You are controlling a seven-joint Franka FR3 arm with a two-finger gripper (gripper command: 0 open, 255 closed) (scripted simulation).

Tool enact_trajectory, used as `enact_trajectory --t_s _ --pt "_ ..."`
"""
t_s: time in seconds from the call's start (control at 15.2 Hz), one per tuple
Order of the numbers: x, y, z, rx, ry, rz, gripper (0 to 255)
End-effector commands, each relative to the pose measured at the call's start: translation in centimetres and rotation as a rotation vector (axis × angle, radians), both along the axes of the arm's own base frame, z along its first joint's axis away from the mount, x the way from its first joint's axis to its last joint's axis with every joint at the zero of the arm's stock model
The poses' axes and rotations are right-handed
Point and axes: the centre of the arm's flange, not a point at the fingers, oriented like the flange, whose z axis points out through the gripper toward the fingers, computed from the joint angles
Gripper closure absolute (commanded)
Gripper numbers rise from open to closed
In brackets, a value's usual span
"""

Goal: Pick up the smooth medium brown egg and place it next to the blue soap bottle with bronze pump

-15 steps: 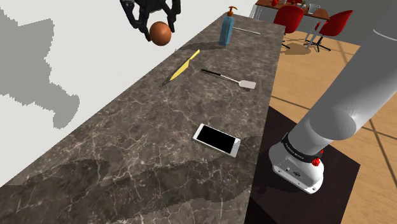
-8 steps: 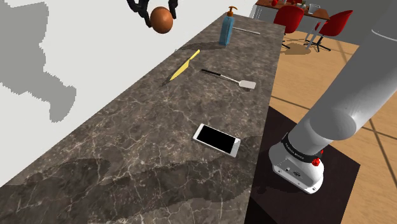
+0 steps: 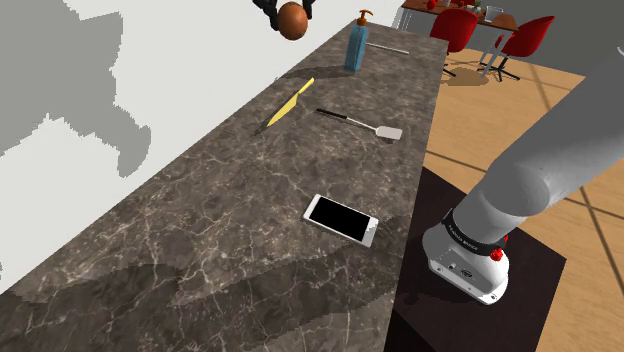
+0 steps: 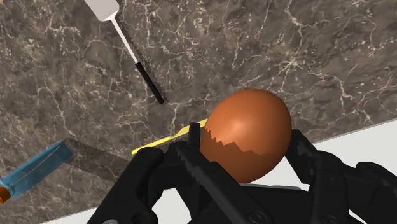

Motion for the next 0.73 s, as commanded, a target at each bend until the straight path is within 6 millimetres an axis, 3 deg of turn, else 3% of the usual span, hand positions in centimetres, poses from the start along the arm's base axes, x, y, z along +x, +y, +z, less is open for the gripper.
enact_trajectory --t_s 0.0,0.66 --pt "0.3 -2.8 0.2 0.001 0.000 0.001 255" --pt "2.1 -15.9 0.2 0.001 0.000 0.001 255"
